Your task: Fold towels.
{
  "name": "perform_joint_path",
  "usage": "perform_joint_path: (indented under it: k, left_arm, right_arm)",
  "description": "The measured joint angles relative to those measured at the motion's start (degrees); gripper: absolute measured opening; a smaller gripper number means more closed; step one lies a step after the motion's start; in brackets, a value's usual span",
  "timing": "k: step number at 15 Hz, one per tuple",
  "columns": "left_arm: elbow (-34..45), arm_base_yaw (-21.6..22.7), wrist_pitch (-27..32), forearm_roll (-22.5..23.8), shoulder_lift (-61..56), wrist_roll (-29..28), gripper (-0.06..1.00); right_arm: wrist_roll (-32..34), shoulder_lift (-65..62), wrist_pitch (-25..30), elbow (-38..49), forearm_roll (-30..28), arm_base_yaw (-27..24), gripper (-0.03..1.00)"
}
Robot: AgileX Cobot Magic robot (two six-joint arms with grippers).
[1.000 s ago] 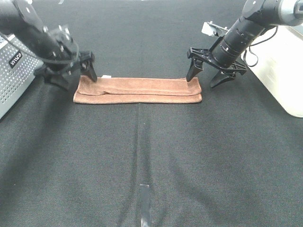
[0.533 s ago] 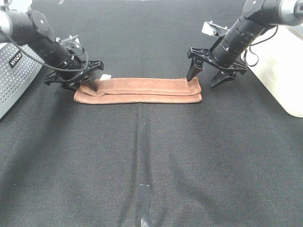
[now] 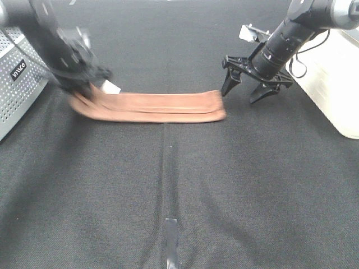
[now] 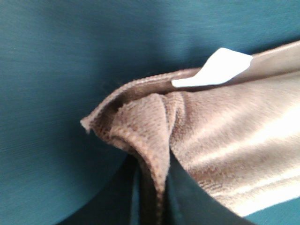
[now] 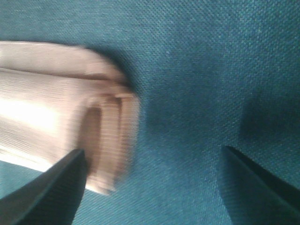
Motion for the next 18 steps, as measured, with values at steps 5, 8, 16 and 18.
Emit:
perform_joint_path:
  k: [5,8,16,18]
  left_arm:
    - [-9.3,-0.9,8.3,-9.9,-1.6,-0.9,0.08]
    - [-9.8,-6.1,4.9,-20.7,-1.0,-1.0,0.08]
    - [-9.8,-15.4,-10.3,-22.1,5.6,-10.8,0.44]
    - [-9.8,-15.5,-12.0,-23.6,5.7,-11.3,0.77]
  right_arm:
    - [0.0,-4.5,1.5,0.0,0.0,0.0,0.73]
    - [0.0,-8.7,4.1,0.0,0.1,0.0,0.73]
    - [1.4,-12.5,7.4,0.0,0.1,0.0,0.73]
    - [1.4,-12.5,7.8,0.0,0.1,0.0,0.73]
